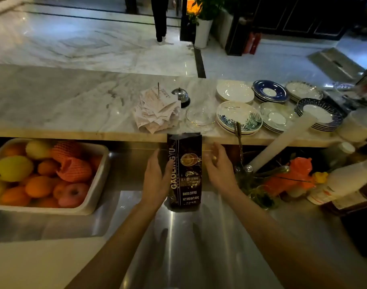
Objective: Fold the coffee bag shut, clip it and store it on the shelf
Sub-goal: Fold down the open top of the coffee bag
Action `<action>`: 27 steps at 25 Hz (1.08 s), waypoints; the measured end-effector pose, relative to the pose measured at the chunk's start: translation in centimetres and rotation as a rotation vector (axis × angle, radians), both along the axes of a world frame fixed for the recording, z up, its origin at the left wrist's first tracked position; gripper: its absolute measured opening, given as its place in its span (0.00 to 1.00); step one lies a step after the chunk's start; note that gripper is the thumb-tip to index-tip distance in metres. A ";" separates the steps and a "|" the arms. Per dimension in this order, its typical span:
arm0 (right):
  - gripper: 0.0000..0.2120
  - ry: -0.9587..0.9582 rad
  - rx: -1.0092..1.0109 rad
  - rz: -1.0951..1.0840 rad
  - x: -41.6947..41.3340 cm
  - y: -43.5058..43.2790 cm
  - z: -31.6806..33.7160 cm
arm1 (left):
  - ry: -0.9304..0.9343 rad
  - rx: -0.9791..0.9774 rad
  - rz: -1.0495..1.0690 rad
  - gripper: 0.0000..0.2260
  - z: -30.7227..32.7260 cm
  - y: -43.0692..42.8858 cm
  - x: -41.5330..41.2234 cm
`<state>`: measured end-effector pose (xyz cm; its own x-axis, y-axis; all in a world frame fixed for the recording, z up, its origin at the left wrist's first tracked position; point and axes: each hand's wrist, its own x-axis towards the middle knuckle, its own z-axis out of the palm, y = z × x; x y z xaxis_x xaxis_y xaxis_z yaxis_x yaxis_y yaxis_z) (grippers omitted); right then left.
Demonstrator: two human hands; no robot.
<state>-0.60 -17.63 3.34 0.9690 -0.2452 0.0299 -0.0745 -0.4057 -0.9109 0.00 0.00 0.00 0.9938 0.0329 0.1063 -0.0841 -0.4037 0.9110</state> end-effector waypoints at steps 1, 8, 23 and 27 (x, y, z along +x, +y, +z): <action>0.22 0.029 0.036 0.022 1.0 0.1 -0.5 | 0.016 -0.026 0.005 0.24 -0.8 -0.5 1.2; 0.20 0.109 0.140 0.005 5.3 0.0 -5.3 | 0.111 -0.150 -0.017 0.16 -4.9 -2.1 5.3; 0.09 0.108 0.140 -0.112 3.9 -0.6 -6.9 | 0.061 -0.247 0.101 0.05 -5.8 -2.1 3.6; 0.10 0.064 0.108 -0.109 0.9 -0.5 -5.6 | 0.035 -0.232 0.102 0.05 -4.2 -1.8 1.0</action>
